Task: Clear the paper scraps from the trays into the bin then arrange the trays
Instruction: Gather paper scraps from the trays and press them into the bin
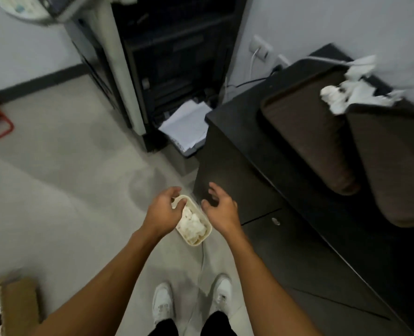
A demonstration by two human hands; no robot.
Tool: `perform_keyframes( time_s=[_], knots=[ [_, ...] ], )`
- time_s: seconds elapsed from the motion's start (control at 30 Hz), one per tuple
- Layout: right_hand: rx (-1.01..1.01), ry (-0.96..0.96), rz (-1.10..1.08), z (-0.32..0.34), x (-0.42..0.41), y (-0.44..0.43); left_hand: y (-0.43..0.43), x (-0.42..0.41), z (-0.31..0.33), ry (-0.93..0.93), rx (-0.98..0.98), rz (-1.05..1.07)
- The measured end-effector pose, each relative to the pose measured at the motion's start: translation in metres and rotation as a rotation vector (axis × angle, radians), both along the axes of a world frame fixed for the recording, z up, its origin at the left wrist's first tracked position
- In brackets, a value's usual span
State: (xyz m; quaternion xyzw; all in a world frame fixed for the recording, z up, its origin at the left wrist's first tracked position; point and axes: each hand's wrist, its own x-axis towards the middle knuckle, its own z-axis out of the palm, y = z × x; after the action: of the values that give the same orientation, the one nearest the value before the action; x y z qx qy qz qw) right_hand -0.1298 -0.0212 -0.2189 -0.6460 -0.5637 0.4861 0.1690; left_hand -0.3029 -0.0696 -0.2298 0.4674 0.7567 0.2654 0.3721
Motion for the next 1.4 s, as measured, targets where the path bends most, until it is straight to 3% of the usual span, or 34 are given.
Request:
perform_keyframes(
  time_s=[0.3, 0.7, 1.0, 1.4],
  knots=[
    [0.199, 0.092, -0.149, 0.145, 0.033, -0.024, 0.015, 0.034, 0.155, -0.031, 0.172, -0.108],
    [0.432, 0.168, -0.469, 0.266, 0.16, -0.03, 0.056, 0.159, 0.273, -0.128, 0.302, -0.423],
    [0.512, 0.145, -0.685, 0.29, 0.276, -0.018, 0.093, 0.278, 0.32, -0.165, 0.333, -0.578],
    [0.517, 0.093, -0.797, 0.283, 0.446, 0.038, 0.169, 0.46, 0.317, -0.195, 0.309, -0.702]
  ],
)
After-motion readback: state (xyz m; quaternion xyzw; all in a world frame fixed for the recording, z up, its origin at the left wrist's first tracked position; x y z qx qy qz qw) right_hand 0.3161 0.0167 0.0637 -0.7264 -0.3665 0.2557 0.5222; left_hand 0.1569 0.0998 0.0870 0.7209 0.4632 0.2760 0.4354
